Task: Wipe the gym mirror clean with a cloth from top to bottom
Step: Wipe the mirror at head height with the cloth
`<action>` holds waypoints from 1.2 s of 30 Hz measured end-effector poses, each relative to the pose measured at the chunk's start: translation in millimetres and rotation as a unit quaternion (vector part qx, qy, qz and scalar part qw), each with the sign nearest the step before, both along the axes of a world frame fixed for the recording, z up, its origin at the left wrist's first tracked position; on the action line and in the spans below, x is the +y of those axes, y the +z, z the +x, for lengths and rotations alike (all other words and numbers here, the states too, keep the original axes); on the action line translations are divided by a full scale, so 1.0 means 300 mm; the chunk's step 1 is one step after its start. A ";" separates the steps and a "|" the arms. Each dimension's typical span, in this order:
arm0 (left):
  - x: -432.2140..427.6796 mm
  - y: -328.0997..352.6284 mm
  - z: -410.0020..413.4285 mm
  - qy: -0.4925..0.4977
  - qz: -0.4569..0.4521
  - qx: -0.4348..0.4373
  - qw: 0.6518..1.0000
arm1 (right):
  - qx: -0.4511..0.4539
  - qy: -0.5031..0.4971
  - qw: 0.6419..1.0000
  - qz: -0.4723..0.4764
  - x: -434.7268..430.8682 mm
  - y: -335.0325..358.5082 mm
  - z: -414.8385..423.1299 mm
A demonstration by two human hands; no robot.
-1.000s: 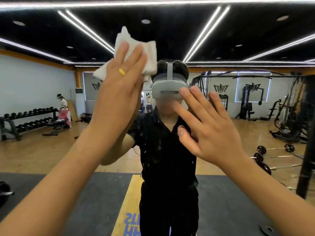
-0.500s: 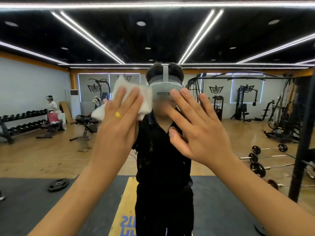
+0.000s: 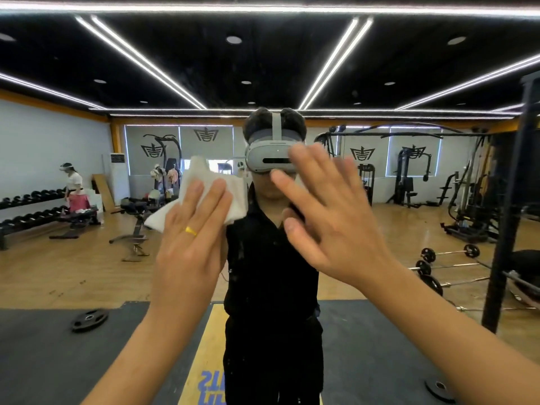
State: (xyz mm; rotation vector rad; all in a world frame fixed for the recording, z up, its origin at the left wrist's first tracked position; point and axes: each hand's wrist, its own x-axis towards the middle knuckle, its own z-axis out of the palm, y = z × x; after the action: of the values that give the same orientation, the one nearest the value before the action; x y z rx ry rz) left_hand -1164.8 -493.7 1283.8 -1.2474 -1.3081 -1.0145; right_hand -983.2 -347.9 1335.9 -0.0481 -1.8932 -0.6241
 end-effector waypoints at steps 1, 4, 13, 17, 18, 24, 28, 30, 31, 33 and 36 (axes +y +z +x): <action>-0.001 -0.018 0.005 0.003 -0.002 -0.008 1.000 | 0.012 -0.006 1.000 -0.017 0.006 0.002 0.036; 0.005 -0.030 0.023 0.007 0.004 -0.031 0.999 | 0.036 -0.064 0.996 -0.048 0.074 0.011 0.162; 0.076 0.091 0.059 0.017 0.024 -0.001 1.000 | 0.056 -0.136 0.989 -0.018 0.213 0.000 0.211; 0.128 0.253 0.125 -0.003 0.008 0.009 1.000 | 0.064 -0.130 0.989 -0.005 0.229 -0.002 0.214; 0.144 0.277 0.141 -0.001 0.011 0.011 1.000 | 0.065 -0.129 0.990 -0.004 0.230 -0.003 0.212; 0.144 0.163 0.164 0.036 0.034 0.007 0.999 | 0.070 -0.114 0.991 -0.009 0.232 -0.005 0.213; 0.138 0.065 0.137 0.057 0.039 0.015 0.997 | 0.070 -0.102 0.992 -0.020 0.228 -0.007 0.217; 0.145 0.077 0.129 0.051 0.034 0.025 0.998 | 0.065 -0.101 0.992 -0.028 0.224 -0.007 0.217; 0.148 0.094 0.132 0.047 0.031 0.033 0.998 | 0.064 -0.100 0.992 -0.030 0.223 -0.006 0.217; 0.150 0.148 0.147 0.034 0.013 0.043 0.998 | 0.067 -0.105 0.992 -0.026 0.223 -0.005 0.217; 0.159 0.260 0.181 0.016 -0.020 0.066 0.997 | 0.067 -0.117 0.991 -0.019 0.226 -0.003 0.214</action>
State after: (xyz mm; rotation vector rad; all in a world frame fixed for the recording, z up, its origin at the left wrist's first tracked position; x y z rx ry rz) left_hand -1110.5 -446.1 1361.8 -1.2970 -1.2470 -0.8723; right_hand -919.1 -280.0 1335.0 -0.3338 -1.7814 -0.7256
